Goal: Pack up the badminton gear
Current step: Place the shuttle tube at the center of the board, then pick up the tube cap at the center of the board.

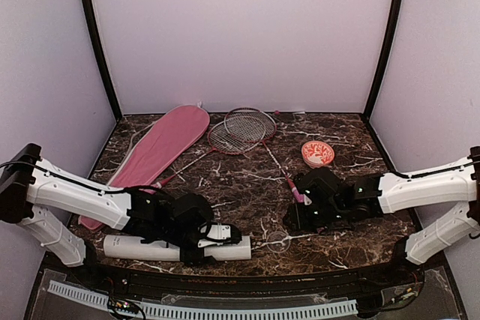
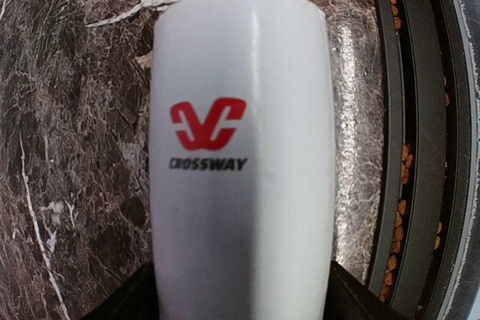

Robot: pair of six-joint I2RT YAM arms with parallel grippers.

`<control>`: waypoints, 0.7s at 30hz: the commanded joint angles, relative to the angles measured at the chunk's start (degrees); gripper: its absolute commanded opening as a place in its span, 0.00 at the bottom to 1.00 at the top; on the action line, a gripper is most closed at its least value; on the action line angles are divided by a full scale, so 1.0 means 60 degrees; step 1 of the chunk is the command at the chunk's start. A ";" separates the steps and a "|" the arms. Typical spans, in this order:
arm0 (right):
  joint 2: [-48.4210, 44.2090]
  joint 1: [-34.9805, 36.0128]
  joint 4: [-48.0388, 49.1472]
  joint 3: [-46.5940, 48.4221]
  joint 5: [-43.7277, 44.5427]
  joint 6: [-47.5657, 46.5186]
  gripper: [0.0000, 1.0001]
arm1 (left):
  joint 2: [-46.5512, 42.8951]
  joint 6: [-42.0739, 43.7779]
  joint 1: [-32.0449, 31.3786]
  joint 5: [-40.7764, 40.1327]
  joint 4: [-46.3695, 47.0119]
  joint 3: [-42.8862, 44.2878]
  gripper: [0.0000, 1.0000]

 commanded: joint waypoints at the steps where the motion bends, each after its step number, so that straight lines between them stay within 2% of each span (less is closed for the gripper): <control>1: 0.0076 -0.0040 -0.0076 0.0209 0.0050 -0.0027 0.51 | 0.0083 0.0049 -0.0117 -0.0091 -0.0091 0.0302 0.78; 4: 0.0112 -0.0043 0.0145 0.0135 -0.0002 -0.0031 0.51 | 0.0164 -0.0044 -0.0126 0.0027 -0.0059 0.0427 0.82; 11: 0.0016 -0.0040 0.0412 -0.0099 -0.0190 -0.0058 0.50 | 0.0574 -0.0314 -0.0134 0.0496 0.0028 0.1066 0.83; 16: -0.0323 -0.0025 0.0475 -0.0315 -0.0328 0.0037 0.55 | 0.0774 -0.0170 -0.0134 0.0033 0.0120 0.1063 0.82; 21: -0.0248 -0.0029 0.0583 -0.0389 -0.0383 0.0180 0.56 | 0.0504 0.0020 -0.0233 -0.0591 0.0514 0.0770 0.82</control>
